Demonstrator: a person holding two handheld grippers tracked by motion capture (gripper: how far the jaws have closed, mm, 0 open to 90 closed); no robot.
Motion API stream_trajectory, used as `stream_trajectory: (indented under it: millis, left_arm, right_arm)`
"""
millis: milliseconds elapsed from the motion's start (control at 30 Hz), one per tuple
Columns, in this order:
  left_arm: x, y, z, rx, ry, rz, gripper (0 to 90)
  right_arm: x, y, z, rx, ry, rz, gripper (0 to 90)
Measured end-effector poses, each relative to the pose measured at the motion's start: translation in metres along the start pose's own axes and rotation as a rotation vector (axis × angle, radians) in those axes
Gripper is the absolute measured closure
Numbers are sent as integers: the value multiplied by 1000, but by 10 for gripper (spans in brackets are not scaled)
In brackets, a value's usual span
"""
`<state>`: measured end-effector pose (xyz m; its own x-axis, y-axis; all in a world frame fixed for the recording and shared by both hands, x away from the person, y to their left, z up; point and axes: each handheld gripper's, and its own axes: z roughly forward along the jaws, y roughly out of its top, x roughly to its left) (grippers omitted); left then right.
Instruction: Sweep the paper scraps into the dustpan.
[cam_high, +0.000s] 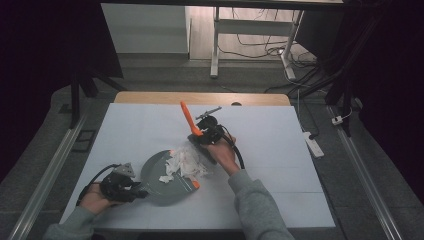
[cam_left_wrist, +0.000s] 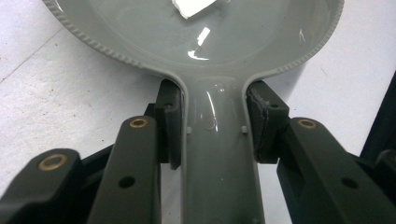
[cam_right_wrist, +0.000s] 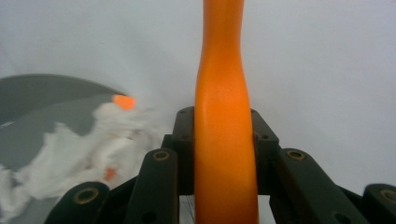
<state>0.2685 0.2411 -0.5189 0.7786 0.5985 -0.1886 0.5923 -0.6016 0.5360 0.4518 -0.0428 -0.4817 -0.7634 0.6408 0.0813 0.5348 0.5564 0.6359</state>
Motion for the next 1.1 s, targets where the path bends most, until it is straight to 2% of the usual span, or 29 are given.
stream_trajectory:
  millis: [167, 400, 567, 700, 767, 833, 1100]
  left_arm:
    - [0, 0, 0, 0, 1, 0, 613]
    - [-1, 2, 1, 1, 4, 1, 613]
    - [-1, 2, 1, 1, 5, 2, 613]
    - [-2, 2, 2, -3, 7, -1, 613]
    - [-2, 2, 2, -4, 6, -2, 613]
    - [-2, 2, 2, -4, 7, -2, 613]
    - [-2, 2, 2, -3, 10, -1, 613]
  right_arm:
    - [22, 3, 7, 27, 29, -46, 706]
    - [44, 3, 8, 11, 116, -50, 706]
    - [64, 4, 8, 7, 185, -82, 706]
    - [77, 6, 1, -8, 208, -127, 705]
    - [79, 8, -5, -37, 195, -144, 706]
    - [76, 9, -13, -64, 189, -140, 706]
    - [56, 9, -42, -127, 139, -109, 705]
